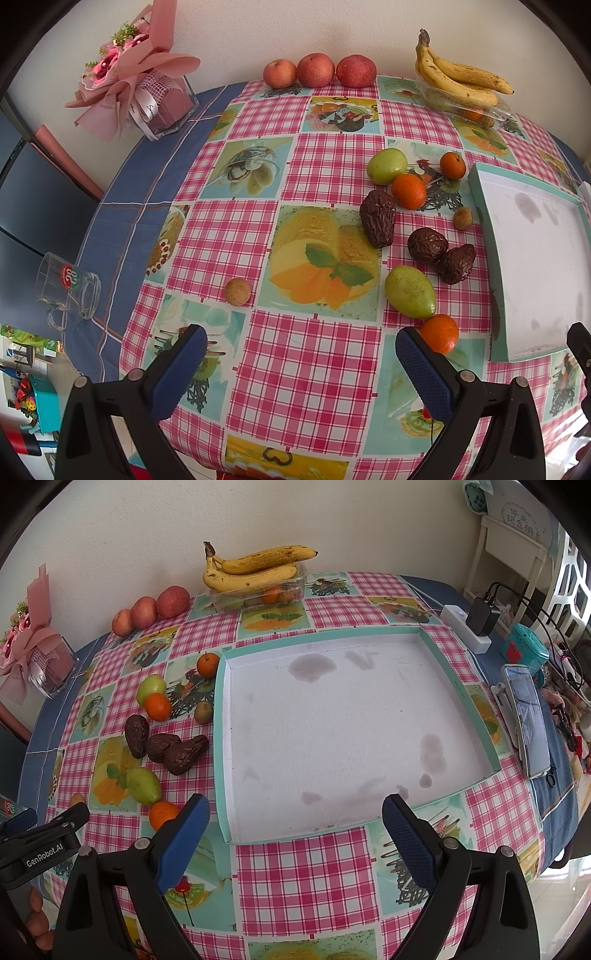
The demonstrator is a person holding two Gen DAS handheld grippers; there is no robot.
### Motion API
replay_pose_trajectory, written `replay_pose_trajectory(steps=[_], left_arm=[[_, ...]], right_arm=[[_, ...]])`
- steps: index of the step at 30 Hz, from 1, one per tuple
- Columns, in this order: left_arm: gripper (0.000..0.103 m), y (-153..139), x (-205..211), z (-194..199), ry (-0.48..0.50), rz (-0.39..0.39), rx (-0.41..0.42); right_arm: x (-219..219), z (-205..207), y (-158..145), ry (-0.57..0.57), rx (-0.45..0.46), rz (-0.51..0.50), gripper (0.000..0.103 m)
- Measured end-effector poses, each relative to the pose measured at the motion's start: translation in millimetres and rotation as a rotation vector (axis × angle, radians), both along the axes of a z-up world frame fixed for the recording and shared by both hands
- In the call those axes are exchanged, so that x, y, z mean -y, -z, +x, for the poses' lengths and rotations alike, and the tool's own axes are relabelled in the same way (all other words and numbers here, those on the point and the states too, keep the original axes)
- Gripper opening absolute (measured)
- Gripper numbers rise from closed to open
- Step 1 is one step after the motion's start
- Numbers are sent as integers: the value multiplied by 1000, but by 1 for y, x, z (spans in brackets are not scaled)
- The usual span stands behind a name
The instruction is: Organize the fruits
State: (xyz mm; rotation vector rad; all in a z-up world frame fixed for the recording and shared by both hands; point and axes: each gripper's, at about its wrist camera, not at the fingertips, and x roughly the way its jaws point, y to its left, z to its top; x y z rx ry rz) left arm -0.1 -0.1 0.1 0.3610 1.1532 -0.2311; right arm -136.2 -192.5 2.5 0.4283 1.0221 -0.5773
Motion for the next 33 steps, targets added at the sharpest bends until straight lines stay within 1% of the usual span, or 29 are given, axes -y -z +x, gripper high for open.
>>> replay_pose_trajectory(steps=[23, 33], left_arm=[[103, 0, 0, 0, -1, 2, -2], [103, 0, 0, 0, -1, 2, -2]], right_arm=[[2, -3, -2, -1, 2, 2, 95], [-2, 2, -1, -1, 2, 2, 95]])
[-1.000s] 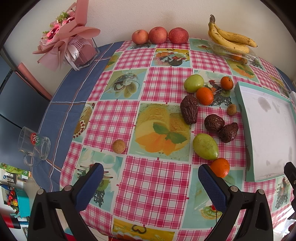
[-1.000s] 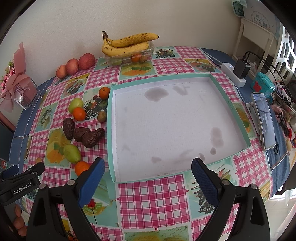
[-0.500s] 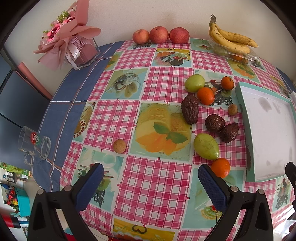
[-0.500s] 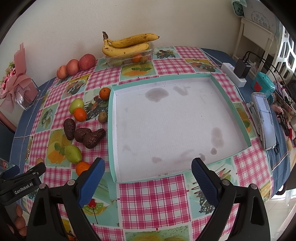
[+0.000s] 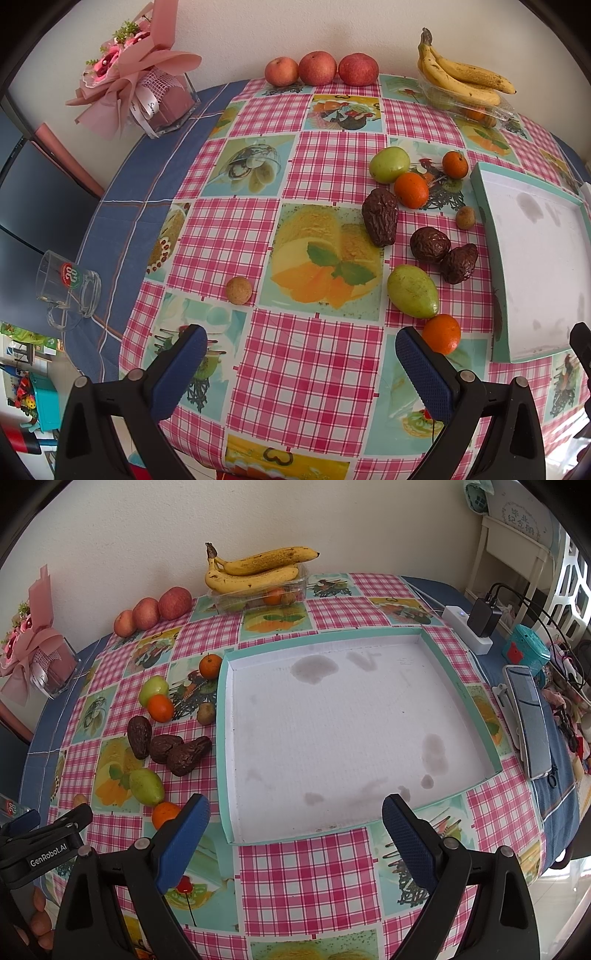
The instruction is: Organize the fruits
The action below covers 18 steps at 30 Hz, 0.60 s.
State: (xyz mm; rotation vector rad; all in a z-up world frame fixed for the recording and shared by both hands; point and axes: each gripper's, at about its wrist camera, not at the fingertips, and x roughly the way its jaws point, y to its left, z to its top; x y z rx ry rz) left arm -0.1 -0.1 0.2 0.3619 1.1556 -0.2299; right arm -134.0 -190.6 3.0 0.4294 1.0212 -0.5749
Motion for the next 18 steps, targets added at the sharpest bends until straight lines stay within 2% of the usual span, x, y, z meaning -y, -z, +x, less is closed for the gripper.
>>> replay_pose_trajectory(steps=[18], left_arm=[[103, 5, -4, 4, -11, -1, -8]], right_arm=[[-4, 3, -1, -21, -10, -5, 95]])
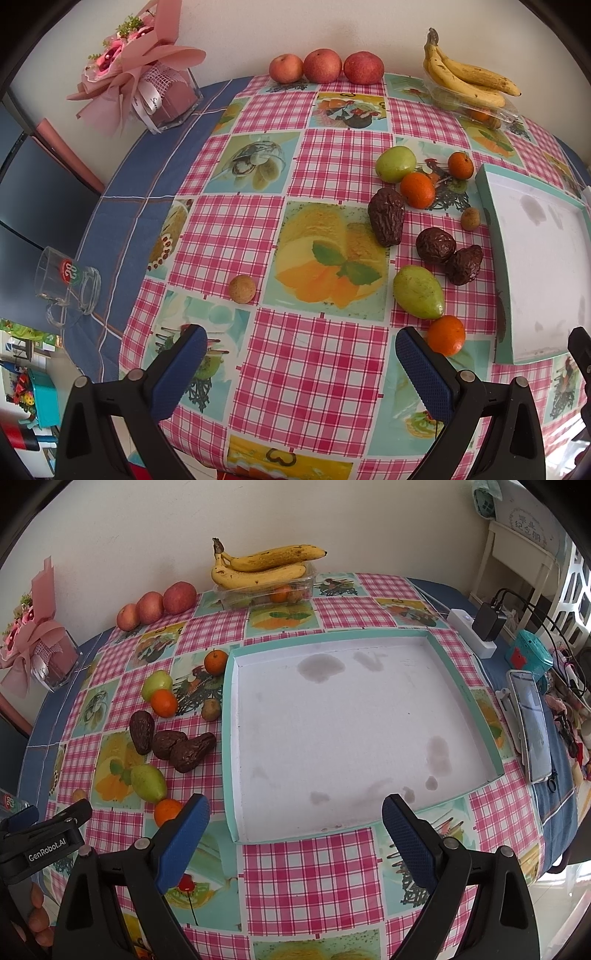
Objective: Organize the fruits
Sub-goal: 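Grasp the orange with the right tool while the left tool grasps the small brown round fruit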
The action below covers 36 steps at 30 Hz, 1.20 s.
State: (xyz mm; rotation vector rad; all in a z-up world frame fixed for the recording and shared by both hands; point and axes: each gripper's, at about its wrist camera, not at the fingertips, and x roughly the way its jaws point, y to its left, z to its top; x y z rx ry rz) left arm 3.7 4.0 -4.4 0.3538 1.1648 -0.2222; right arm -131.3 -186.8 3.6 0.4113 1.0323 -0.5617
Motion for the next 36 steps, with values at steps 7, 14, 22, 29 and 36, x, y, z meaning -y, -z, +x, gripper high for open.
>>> replay_pose_trajectory(steps=[7, 14, 22, 29, 36], left_arm=[[103, 1, -14, 16, -64, -25, -12], [103, 1, -45, 41, -186, -55, 10], [103, 17, -74, 67, -260, -109, -60], [91, 43, -88, 80, -313, -102, -147], [77, 58, -74, 92, -280, -106, -155]], right_arm=[[-5, 8, 2, -26, -5, 19, 95], [-19, 33, 9, -110, 15, 106, 95], [-47, 64, 19, -212, 10, 154, 79], [-60, 80, 50, -250, -90, 210, 66], [-67, 89, 70, -271, -166, 227, 63]])
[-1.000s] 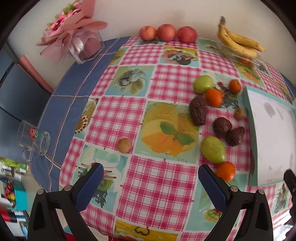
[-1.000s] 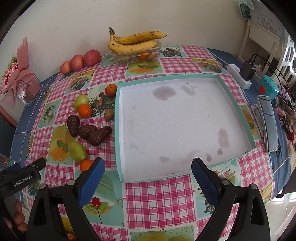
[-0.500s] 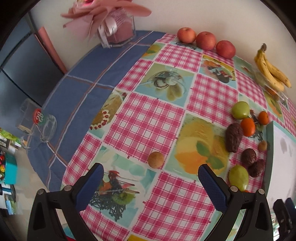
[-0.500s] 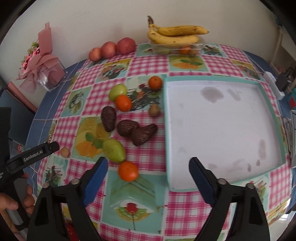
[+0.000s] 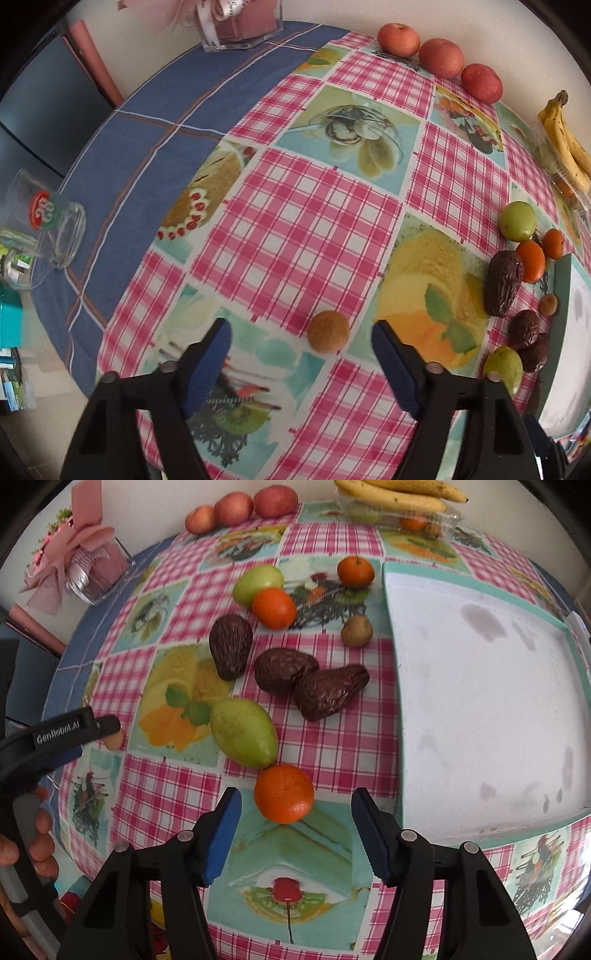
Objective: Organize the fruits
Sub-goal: 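Grasp the orange with the right tool while the left tool grasps the small brown round fruit, then carry the orange into the white tray and open the right tool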
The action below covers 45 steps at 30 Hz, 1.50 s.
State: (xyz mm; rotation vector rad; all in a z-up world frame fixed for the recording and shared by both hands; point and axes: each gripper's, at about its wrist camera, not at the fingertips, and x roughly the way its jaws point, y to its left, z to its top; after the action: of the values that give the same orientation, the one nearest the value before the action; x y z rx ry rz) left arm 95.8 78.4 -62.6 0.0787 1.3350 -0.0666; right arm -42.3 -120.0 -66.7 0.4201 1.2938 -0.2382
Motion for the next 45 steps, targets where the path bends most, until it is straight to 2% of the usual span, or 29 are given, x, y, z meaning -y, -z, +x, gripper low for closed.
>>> replay_pose_trajectory(steps=[3, 5, 7, 9, 10, 11, 12, 14, 23, 28, 41, 45], left_arm=[[65, 8, 8, 2, 22, -3, -9], [51, 13, 12, 6, 35, -17, -16], [41, 18, 17, 6, 39, -28, -21], [38, 20, 20, 4, 37, -28, -7], [31, 20, 21, 4, 39, -28, 1], [28, 20, 21, 5, 40, -32, 2], [27, 20, 21, 5, 36, -35, 2], [27, 20, 18, 8, 31, -44, -1], [27, 18, 10, 9, 10, -51, -12], [27, 14, 9, 7, -2, -74, -22], [27, -42, 13, -15, 52, -110, 118], [27, -45, 24, -14, 65, -114, 142]], right_arm=[[-2, 2, 5, -11, -15, -4, 63], [-5, 4, 7, -23, -18, -6, 62], [-6, 4, 9, -35, -25, -5, 55], [-8, 8, 12, -40, -30, -4, 50], [-9, 10, 13, -41, -32, -3, 50], [-9, 12, 14, -42, -33, 0, 47], [-9, 12, 15, -44, -35, 3, 42], [-9, 12, 16, -46, -38, 5, 38], [-10, 16, 17, -47, -33, 7, 37], [-8, 10, 6, -38, -6, 13, 37], [10, 2, -38, 0, 128, -35, 37], [17, -1, -48, 15, 153, -60, 37]])
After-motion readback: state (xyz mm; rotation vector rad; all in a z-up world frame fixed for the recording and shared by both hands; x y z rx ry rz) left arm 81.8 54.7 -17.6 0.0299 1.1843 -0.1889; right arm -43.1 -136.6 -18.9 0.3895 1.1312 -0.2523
